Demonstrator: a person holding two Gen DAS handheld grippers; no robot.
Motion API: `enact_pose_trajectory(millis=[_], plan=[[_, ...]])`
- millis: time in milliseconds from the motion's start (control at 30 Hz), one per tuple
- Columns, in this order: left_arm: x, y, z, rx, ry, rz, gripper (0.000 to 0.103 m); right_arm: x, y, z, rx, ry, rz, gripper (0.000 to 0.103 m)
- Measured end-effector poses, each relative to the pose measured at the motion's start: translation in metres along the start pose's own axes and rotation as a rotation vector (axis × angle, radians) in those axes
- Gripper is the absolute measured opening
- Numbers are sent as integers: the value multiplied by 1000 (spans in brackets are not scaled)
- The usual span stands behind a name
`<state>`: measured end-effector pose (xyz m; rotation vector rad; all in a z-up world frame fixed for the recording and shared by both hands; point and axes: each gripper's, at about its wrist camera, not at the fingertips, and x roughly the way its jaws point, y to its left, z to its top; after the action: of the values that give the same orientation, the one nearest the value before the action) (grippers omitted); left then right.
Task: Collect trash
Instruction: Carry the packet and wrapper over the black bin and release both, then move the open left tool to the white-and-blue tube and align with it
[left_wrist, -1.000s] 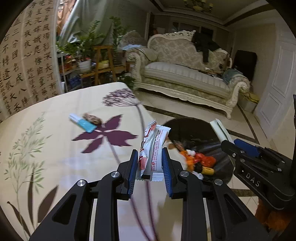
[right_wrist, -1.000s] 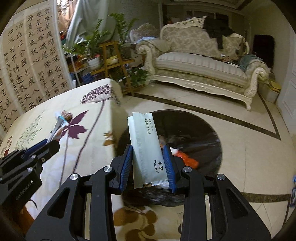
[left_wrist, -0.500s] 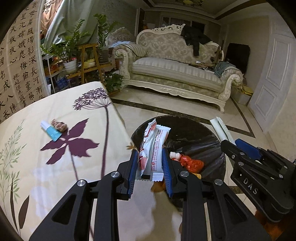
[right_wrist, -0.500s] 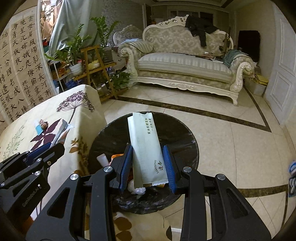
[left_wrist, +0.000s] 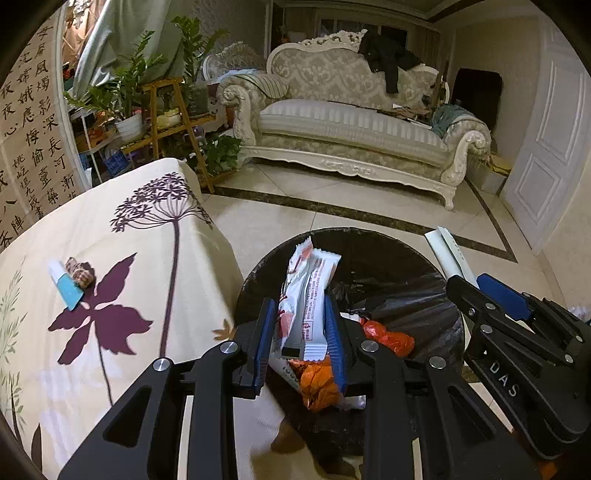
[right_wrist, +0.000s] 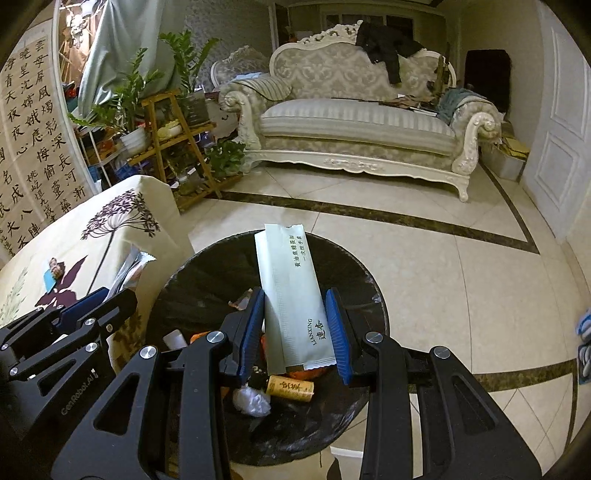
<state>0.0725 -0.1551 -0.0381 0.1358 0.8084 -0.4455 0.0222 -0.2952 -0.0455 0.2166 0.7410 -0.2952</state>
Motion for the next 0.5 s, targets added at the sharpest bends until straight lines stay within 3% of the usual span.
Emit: enact_pose_trajectory(millis=[100, 500], plan=[[5, -1, 1, -9, 16, 1, 52, 5, -3, 2, 7, 2, -3, 42], [6, 3, 1, -48, 27, 11, 68, 13, -8, 1, 27, 17, -12, 46]])
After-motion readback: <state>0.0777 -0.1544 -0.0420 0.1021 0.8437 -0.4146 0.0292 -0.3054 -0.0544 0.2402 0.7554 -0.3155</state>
